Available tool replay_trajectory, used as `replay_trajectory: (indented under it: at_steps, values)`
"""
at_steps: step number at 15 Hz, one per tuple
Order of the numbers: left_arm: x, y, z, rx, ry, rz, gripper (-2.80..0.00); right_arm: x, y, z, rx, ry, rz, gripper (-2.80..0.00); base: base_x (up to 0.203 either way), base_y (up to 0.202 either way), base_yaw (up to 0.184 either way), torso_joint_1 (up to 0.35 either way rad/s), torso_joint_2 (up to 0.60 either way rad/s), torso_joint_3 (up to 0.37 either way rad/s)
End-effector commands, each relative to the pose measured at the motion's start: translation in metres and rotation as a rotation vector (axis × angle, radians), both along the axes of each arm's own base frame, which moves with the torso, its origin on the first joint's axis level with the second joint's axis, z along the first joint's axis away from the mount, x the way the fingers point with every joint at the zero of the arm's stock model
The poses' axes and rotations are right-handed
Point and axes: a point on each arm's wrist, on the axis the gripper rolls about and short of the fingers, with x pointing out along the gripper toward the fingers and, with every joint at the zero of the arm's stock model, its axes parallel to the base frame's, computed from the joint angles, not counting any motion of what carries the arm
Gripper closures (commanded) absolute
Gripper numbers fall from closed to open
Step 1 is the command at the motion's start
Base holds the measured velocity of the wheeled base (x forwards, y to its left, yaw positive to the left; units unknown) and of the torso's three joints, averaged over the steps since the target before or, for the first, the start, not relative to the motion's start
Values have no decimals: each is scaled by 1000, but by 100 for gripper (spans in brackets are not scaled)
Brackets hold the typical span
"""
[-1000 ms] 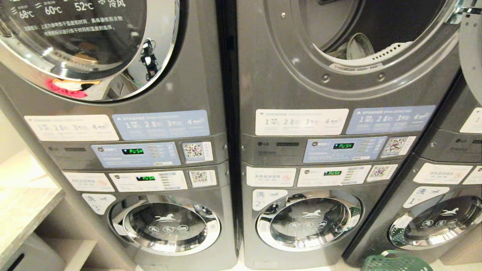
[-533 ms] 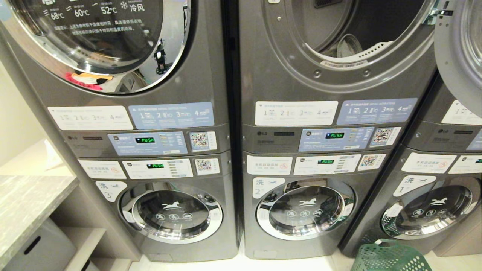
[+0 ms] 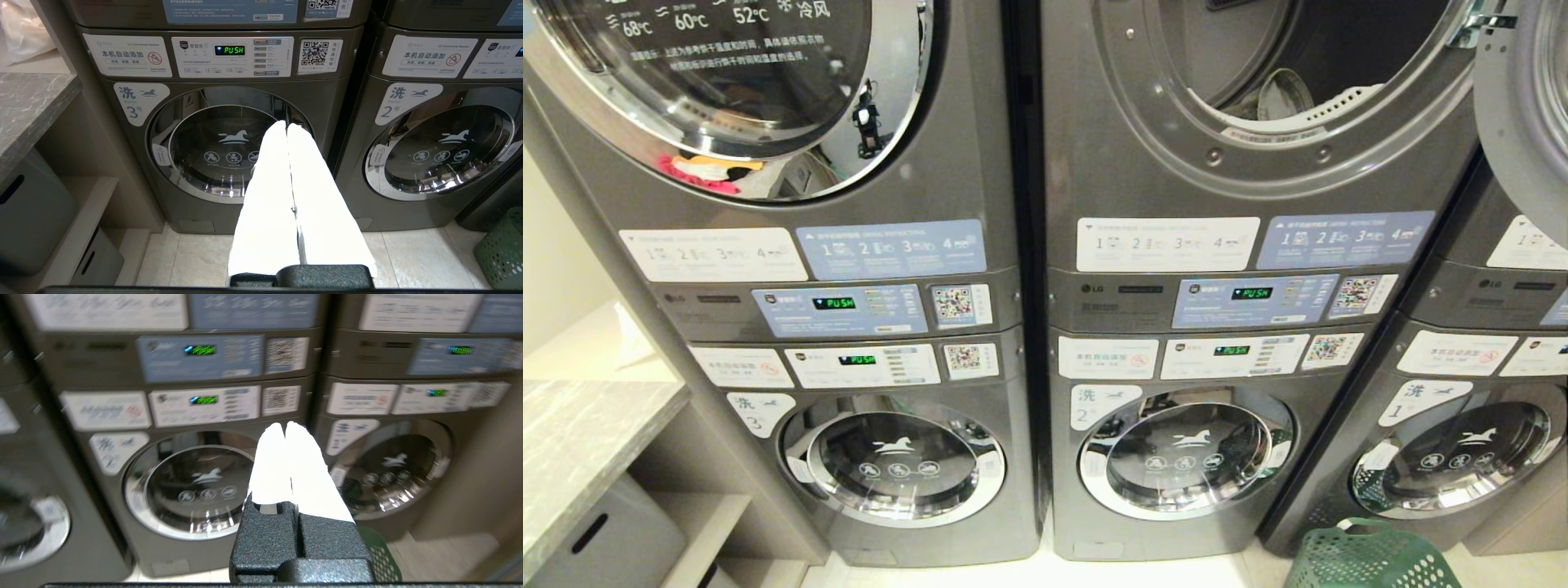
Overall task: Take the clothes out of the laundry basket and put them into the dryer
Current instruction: Close the dryer
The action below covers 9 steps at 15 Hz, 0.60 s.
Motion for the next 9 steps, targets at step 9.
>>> replay_trajectory:
  at_steps: [9]
  values:
    - [0, 0, 0, 1, 3, 1, 0, 103, -5, -16, 358, 544, -268, 0, 0, 0, 0, 0, 0, 0]
